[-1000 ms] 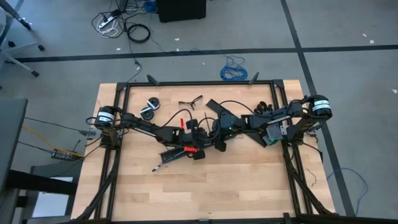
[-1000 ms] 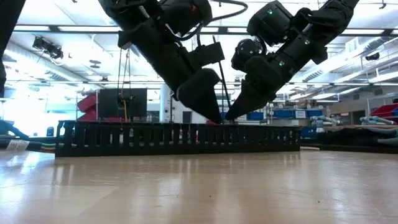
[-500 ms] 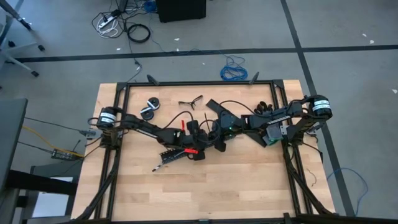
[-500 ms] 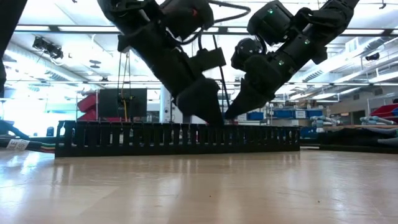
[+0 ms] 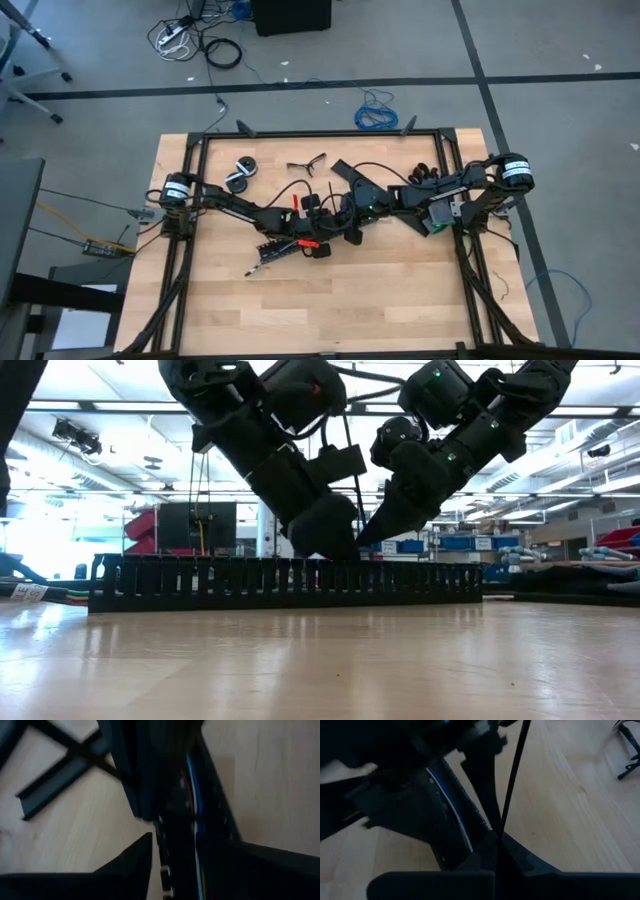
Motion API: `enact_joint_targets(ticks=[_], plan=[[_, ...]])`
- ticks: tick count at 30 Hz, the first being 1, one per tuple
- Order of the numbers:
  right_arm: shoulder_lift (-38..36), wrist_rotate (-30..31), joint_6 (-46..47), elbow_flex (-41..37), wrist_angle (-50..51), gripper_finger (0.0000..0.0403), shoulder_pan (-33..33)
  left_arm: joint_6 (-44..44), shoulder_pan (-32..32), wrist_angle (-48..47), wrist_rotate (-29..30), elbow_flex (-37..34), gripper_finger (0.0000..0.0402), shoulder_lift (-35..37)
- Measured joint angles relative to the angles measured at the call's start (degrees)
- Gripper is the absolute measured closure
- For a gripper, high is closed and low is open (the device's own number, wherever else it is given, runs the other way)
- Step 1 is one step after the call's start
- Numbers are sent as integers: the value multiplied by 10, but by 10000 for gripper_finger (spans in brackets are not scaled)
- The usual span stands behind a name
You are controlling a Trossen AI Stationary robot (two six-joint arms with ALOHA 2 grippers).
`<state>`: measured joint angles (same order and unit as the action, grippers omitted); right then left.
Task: Ziptie cables
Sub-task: Put the wrapped cables into the black cable duct
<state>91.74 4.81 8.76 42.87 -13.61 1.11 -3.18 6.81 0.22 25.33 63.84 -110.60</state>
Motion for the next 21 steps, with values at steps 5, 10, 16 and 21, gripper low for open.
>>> enact_joint_targets(ticks=[5, 10, 16, 21], plan=[[0, 0, 0, 0, 0, 403, 0, 0, -1, 4, 2, 0, 311, 0], [0, 0, 0, 0, 0, 403, 0, -2, -11, 22, -2, 0, 335, -18], [0, 0, 2, 0, 0, 403, 0, 5, -11, 28, 9, 0, 365, -30], [0, 1, 17, 0, 2, 403, 0, 13, -7, 30, 12, 0, 395, -30]])
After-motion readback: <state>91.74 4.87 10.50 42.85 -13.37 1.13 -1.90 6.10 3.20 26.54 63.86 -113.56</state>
